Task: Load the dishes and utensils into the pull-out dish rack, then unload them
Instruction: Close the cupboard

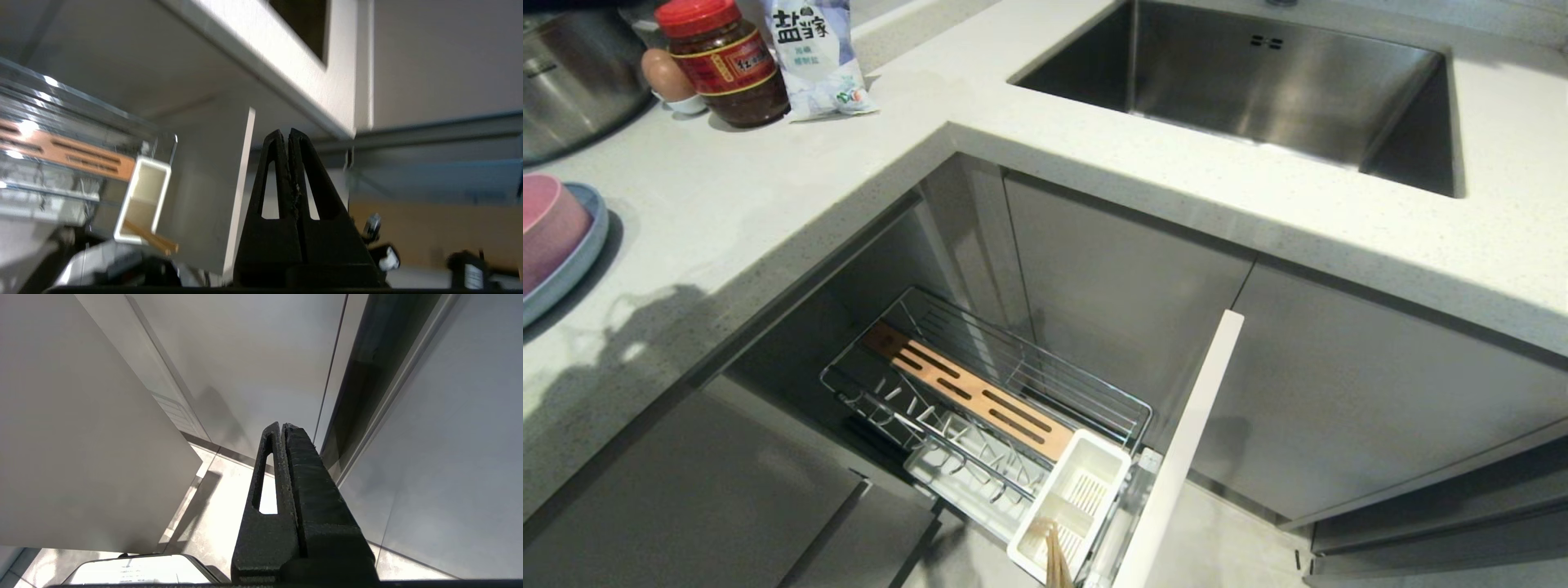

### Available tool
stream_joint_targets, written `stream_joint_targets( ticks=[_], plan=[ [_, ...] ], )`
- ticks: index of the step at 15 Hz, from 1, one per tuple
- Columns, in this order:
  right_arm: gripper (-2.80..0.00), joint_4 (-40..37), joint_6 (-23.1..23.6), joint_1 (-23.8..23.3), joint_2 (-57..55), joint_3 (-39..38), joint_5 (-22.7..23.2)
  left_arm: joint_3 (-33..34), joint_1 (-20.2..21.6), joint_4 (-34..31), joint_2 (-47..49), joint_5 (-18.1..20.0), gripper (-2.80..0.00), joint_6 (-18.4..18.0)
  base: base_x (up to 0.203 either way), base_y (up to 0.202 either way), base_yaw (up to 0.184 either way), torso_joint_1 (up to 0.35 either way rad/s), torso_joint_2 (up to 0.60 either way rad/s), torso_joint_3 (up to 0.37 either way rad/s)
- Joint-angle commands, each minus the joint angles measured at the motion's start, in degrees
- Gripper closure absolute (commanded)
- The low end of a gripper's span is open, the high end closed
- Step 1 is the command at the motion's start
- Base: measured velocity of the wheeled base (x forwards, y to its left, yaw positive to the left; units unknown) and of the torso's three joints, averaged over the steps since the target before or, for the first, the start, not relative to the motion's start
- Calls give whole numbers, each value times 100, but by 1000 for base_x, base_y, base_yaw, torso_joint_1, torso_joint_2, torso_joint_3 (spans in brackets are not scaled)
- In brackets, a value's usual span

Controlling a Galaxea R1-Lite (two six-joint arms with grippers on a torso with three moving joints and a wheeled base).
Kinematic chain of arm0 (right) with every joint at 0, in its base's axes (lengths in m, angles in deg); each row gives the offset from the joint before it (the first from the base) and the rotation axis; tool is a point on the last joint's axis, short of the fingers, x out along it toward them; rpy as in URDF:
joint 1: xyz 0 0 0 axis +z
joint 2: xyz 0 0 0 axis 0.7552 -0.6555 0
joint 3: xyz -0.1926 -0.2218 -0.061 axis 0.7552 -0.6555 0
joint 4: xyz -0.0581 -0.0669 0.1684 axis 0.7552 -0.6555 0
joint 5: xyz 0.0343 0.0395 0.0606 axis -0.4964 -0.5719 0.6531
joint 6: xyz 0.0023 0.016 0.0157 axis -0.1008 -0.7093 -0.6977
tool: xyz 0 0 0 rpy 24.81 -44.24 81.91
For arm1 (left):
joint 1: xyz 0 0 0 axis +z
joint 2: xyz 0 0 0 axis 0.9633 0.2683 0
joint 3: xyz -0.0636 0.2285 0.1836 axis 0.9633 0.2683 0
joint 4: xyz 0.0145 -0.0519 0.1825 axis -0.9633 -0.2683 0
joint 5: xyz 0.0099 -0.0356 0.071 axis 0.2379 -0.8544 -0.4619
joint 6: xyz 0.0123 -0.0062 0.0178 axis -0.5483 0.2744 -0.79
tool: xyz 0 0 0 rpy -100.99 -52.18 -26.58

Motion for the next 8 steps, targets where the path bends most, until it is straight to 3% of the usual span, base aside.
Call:
stream_joint_targets(
  ticks=[1,3,8],
  plan=[
    [0,2,-2,-1,24,0,-7,138,-1108,-99,781,-536,0,89,0,0,0,0,0,0],
    [0,2,-2,-1,24,0,1,271,-1771,-149,1335,-815,0,241,0,0,0,0,0,0],
    [0,2,-2,7,24,0,-5,327,-2329,-327,2616,-883,0,360,0,0,0,0,0,0]
  ],
)
